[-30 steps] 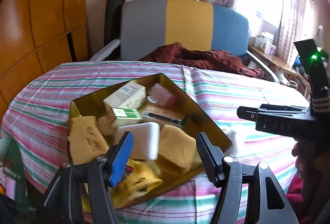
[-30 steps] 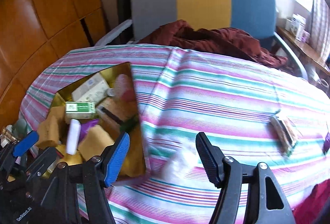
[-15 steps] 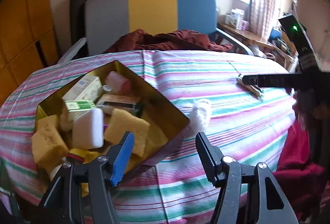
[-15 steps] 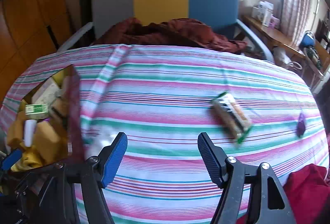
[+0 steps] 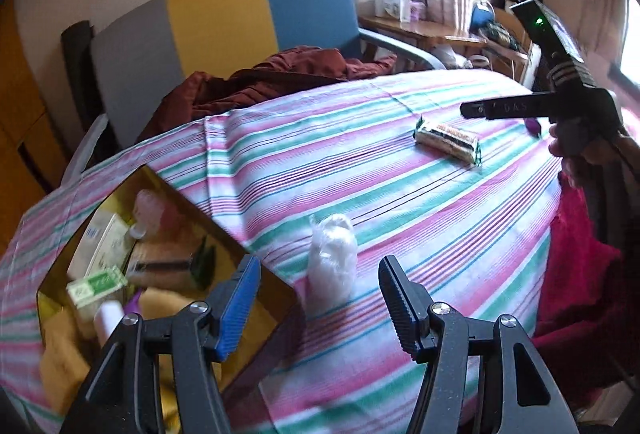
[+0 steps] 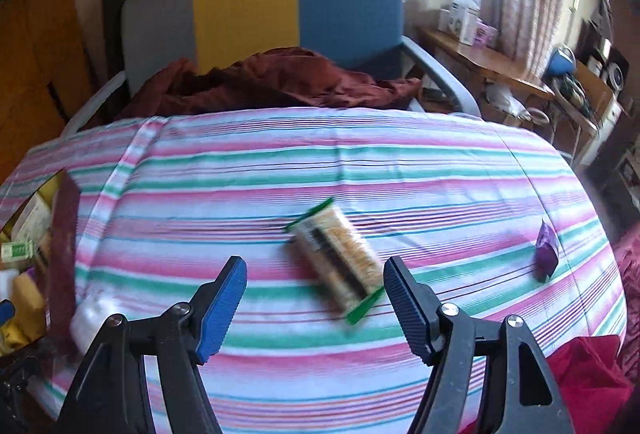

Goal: Organize objects
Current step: 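Move both grippers from the tray toward the wrapped white item and cracker packet, then grasp the plastic-wrapped white item with the left gripper while the right grasps the cracker packet, then carry the wrapped item with the left gripper while the right carries the cracker packet toward the tray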

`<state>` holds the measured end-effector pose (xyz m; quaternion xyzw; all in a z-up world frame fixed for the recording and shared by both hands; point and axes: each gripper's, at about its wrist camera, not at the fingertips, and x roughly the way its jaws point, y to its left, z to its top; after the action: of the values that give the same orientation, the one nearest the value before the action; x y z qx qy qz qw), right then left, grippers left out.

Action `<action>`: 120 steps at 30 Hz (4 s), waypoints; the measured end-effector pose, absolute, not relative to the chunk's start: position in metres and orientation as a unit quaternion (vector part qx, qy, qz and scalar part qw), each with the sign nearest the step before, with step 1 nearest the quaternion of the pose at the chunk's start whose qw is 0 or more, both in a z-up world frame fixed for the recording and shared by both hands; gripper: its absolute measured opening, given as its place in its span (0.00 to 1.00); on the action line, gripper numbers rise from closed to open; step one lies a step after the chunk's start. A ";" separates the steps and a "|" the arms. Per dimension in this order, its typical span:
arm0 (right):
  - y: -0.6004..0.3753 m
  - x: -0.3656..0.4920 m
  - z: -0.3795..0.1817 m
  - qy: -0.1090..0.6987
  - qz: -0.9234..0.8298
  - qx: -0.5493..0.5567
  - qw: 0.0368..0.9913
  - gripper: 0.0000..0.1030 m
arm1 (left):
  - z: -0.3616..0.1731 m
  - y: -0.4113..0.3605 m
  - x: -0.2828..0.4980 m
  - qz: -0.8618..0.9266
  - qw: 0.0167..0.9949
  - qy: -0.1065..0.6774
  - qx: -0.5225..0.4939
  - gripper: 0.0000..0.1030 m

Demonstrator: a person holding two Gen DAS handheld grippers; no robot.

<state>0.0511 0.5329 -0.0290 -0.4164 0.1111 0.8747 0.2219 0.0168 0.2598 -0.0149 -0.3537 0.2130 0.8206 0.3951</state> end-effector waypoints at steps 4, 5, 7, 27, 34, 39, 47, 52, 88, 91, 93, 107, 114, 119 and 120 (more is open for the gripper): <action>0.566 0.059 -0.044 0.171 0.856 -0.415 0.255 0.70 | -0.024 0.285 0.007 0.808 0.402 0.237 -0.360 0.60; 0.572 0.062 -0.044 0.186 0.854 -0.411 0.260 0.70 | -0.027 0.292 0.004 0.804 0.403 0.248 -0.360 0.60; 0.580 0.067 -0.042 0.208 0.853 -0.400 0.263 0.70 | -0.034 0.303 0.001 0.797 0.404 0.266 -0.363 0.60; 0.567 0.058 -0.044 0.162 0.855 -0.418 0.261 0.70 | -0.075 0.343 0.028 0.768 0.441 0.240 -0.397 0.36; 0.567 0.057 -0.047 0.157 0.852 -0.423 0.266 0.70 | -0.091 0.349 0.025 0.772 0.434 0.223 -0.408 0.37; 0.571 0.059 -0.047 0.164 0.848 -0.420 0.278 0.70 | -0.093 0.349 0.028 0.782 0.426 0.223 -0.396 0.37; 0.581 0.062 -0.054 0.187 0.834 -0.431 0.290 0.70 | -0.096 0.347 0.025 0.785 0.434 0.206 -0.392 0.37; 0.563 0.049 -0.065 0.152 0.832 -0.468 0.257 0.78 | -0.096 0.345 0.026 0.786 0.438 0.203 -0.385 0.38; 0.492 0.008 -0.107 0.064 0.812 -0.567 0.120 0.45 | -0.098 0.342 0.029 0.796 0.434 0.195 -0.373 0.38; 0.491 0.007 -0.107 0.055 0.813 -0.566 0.121 0.45 | -0.098 0.341 0.029 0.798 0.431 0.196 -0.372 0.38; 0.490 0.006 -0.107 0.054 0.814 -0.566 0.120 0.45 | -0.098 0.342 0.030 0.799 0.430 0.197 -0.372 0.38; 0.489 0.005 -0.107 0.050 0.815 -0.565 0.119 0.45 | -0.098 0.345 0.033 0.803 0.420 0.211 -0.367 0.38; 0.487 0.007 -0.103 0.054 0.819 -0.558 0.119 0.44 | -0.091 0.340 0.033 0.804 0.401 0.219 -0.380 0.35; 0.484 0.008 -0.100 0.056 0.827 -0.548 0.110 0.44 | -0.075 0.327 0.041 0.813 0.396 0.215 -0.369 0.35; 0.482 0.008 -0.099 0.055 0.830 -0.545 0.107 0.44 | -0.071 0.325 0.042 0.815 0.396 0.212 -0.366 0.35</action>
<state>0.0084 0.4821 -0.0985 -0.5453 0.0552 0.8296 0.1068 0.0422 0.3247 -0.0708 -0.3660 0.2123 0.8151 0.3958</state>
